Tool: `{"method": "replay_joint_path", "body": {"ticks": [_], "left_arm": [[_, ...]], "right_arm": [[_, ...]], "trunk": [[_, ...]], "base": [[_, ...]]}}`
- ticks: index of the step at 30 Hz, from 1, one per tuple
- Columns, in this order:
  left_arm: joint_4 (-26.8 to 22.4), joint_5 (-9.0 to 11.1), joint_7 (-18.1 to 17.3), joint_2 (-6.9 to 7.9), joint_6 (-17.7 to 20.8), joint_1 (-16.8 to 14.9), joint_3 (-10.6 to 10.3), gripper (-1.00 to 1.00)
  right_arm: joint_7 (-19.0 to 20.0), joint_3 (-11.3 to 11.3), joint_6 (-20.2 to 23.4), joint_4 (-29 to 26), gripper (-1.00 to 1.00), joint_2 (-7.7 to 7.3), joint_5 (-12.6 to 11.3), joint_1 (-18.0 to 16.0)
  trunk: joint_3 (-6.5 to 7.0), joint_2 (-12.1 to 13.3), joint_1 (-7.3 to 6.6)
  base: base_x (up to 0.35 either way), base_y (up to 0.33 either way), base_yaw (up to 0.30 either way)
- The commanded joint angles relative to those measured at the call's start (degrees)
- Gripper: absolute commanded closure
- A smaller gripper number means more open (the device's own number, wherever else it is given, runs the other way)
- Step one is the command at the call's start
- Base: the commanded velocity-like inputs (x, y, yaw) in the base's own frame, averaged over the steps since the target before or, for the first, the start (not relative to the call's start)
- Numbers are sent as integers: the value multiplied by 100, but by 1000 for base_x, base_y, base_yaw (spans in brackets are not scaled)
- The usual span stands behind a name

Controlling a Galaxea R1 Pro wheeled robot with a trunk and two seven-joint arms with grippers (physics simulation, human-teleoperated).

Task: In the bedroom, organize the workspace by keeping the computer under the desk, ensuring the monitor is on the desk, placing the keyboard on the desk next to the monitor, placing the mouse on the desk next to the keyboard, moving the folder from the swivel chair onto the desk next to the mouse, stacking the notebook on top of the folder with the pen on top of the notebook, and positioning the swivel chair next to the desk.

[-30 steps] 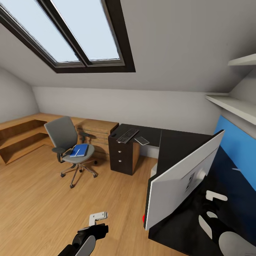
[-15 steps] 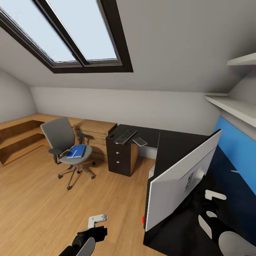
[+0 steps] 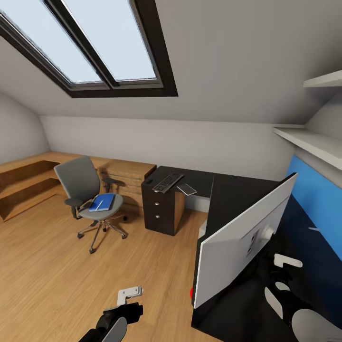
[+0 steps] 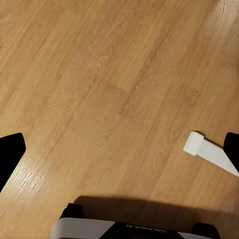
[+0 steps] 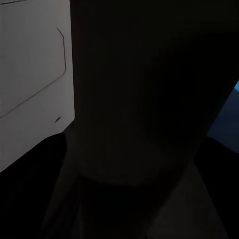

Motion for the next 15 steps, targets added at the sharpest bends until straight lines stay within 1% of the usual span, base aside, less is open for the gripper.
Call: {"method": "replay_joint_path", "body": {"ticks": [1, 5, 7, 15], "left_arm": [[-9, 45, 51, 6, 5, -8, -20, -100], [-10, 45, 51, 6, 5, -8, -16, -100], [-9, 45, 51, 6, 5, -8, -16, -100], [-9, 45, 51, 6, 5, -8, -14, -100]], "right_arm": [[7, 14, -34, 8, 100, 0, -76, -6], [3, 14, -29, 8, 100, -5, -76, -6], [2, 14, -29, 8, 100, -2, -76, -6], [16, 14, -22, 8, 100, 1, -76, -6]], "trunk": [[-14, -13, 4], [-13, -13, 4], [-9, -13, 4], [9, -13, 4]], "base": [[0, 0, 0], [0, 0, -6], [0, 0, -75], [0, 0, -181]]}}
